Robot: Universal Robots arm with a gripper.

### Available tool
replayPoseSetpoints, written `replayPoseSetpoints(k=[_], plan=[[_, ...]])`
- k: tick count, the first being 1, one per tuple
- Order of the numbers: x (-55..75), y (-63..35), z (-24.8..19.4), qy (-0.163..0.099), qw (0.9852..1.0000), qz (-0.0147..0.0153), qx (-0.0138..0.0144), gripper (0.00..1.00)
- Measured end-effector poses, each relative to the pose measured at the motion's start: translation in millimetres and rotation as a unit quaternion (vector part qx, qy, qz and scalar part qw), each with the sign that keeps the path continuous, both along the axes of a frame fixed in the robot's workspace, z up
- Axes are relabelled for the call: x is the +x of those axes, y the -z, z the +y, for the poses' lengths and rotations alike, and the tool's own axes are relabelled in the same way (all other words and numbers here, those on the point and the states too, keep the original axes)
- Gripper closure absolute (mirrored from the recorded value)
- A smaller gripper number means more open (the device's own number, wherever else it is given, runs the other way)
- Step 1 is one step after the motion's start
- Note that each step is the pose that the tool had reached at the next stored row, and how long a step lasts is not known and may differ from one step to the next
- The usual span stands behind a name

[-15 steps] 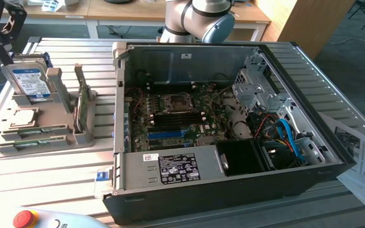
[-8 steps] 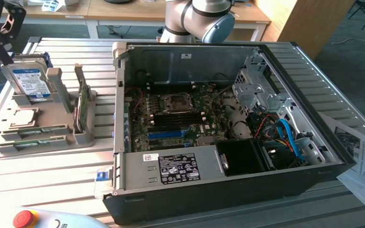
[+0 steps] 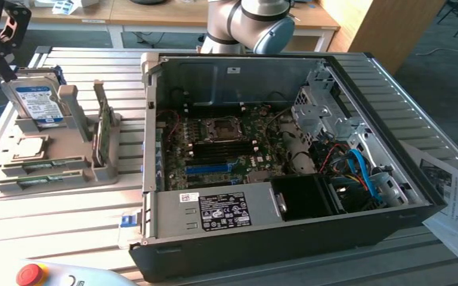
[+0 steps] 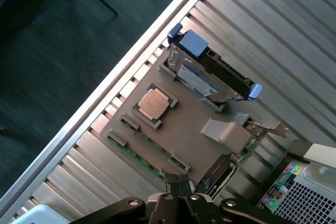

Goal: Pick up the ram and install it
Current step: 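Pick up the ram and move it above insertion slot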

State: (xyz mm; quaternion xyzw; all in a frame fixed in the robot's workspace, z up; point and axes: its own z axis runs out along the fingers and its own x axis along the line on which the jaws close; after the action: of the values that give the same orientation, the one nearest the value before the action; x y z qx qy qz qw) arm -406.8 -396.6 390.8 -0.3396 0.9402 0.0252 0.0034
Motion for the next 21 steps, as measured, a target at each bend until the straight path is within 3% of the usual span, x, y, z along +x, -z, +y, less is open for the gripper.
replayPoseSetpoints(k=[12, 15, 21], plan=[[0.0, 0.0, 1.0, -0.063, 0.9980, 0.0000, 0.0000, 0.90], [0.0, -0.1, 3.4, -0.077, 0.9971, 0.0001, -0.0003, 0.90], [0.0, -0.1, 4.1, -0.108, 0.9941, 0.0000, -0.0006, 0.90]])
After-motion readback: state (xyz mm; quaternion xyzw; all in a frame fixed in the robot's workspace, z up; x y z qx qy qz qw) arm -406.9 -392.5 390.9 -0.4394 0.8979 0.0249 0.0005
